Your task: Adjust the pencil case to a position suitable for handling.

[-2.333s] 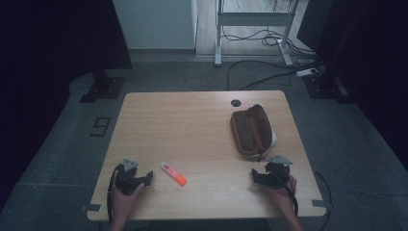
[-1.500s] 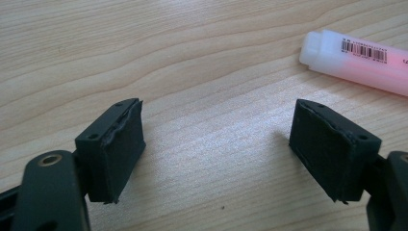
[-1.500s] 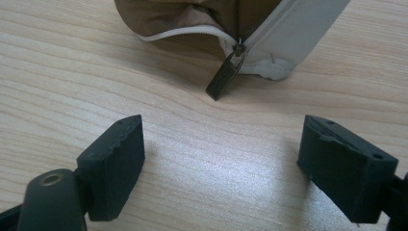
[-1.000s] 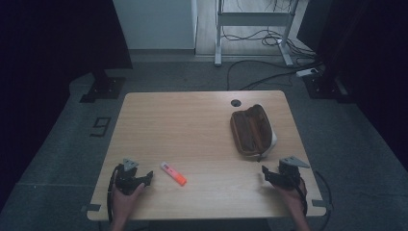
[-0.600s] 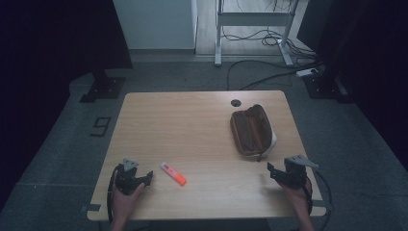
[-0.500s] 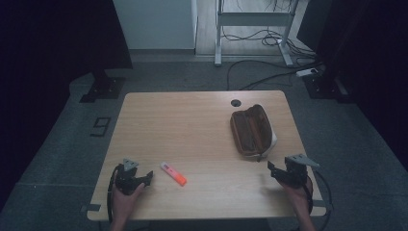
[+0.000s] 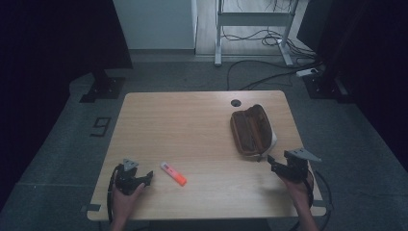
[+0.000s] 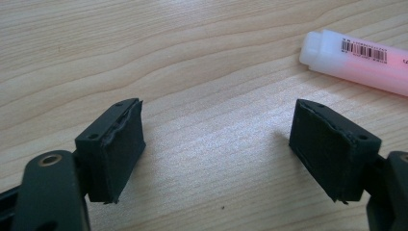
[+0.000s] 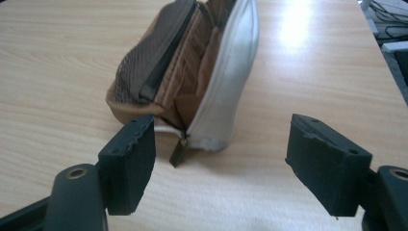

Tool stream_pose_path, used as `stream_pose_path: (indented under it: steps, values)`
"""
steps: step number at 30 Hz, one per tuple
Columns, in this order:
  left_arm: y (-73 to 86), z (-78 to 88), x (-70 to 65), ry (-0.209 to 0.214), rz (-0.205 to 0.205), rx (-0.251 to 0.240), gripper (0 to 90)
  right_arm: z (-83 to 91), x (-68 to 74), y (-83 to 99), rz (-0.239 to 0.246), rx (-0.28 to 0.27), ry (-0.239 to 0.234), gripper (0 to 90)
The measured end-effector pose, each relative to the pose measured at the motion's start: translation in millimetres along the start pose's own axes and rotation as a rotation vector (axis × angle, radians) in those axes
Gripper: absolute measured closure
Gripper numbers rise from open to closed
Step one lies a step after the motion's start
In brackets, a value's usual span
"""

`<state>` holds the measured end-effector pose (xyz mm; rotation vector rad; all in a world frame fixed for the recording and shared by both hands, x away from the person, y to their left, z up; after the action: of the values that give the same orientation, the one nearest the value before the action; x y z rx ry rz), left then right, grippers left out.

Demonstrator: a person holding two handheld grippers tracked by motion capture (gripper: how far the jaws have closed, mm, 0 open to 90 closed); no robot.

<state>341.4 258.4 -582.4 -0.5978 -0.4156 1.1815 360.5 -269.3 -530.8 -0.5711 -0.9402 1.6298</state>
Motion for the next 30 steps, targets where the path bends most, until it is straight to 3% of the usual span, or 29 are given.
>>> stream_pose_path:
  steps: [17, 30]
  values:
    - [0.0, 0.0, 0.0, 0.0, 0.0, 0.0, 19.6, -22.9, 0.1, -21.9, -0.02, -0.016, -0.001, 26.7]
    - [0.0, 0.0, 0.0, 0.0, 0.0, 0.0, 19.5, -55.5, -10.4, -32.4, -0.06, 0.005, 0.024, 28.1]
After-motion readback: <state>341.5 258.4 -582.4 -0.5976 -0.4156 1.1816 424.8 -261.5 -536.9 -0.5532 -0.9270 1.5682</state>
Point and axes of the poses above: each handheld gripper's, and its own axes: z roughly backward along the jaws, y roughly out of its underside, x roughly to its left, the point moved 5 cm from there along -z, roughly forward along the jaws, and after that the axes turned 5 degrees about x, right-handed, at the moved point
